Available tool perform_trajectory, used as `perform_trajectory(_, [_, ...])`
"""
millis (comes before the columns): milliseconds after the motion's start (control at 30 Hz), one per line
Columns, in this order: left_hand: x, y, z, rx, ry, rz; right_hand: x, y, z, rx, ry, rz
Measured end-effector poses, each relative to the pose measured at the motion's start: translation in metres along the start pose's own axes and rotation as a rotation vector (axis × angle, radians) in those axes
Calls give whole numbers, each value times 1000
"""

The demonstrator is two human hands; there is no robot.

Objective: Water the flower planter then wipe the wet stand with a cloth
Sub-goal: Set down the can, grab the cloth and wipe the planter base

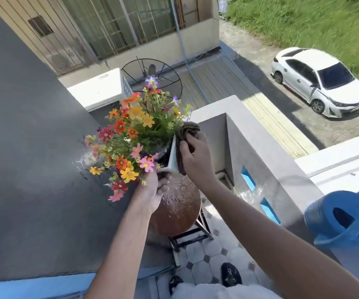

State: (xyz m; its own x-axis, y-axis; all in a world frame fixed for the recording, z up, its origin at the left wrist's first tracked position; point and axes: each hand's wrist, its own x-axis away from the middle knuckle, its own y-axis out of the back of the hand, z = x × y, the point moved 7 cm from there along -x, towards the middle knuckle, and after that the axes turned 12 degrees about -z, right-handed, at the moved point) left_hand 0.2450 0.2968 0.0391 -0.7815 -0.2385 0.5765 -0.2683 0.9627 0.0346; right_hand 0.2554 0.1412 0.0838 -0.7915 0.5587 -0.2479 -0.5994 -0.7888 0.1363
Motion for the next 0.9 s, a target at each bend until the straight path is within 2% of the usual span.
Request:
perform_trajectory(167, [8,1,-3,142,81,65,-36,9,-36,195,-52,-55])
perform_trajectory(233, [8,3,-4,179,97,56,-28,18,-40,153,-95,-72])
perform_trajectory(300, [3,8,-3,195,87,29,-11,17,-36,76,-120,-16])
perform_trajectory(433, [-3,15,2,154,66,-22,23,-2,-26,47,-93,98])
perform_trajectory(600, [-3,15,11,122,61,-17,12,-13,-3,-105,-121,52])
perform_trajectory(733, [1,14,10,82,48,28,-23,-10,-15,-36,-81,7])
perform_trajectory(900, [8,16,0,36,-29,67,-31,2,-68,92,-221,-40])
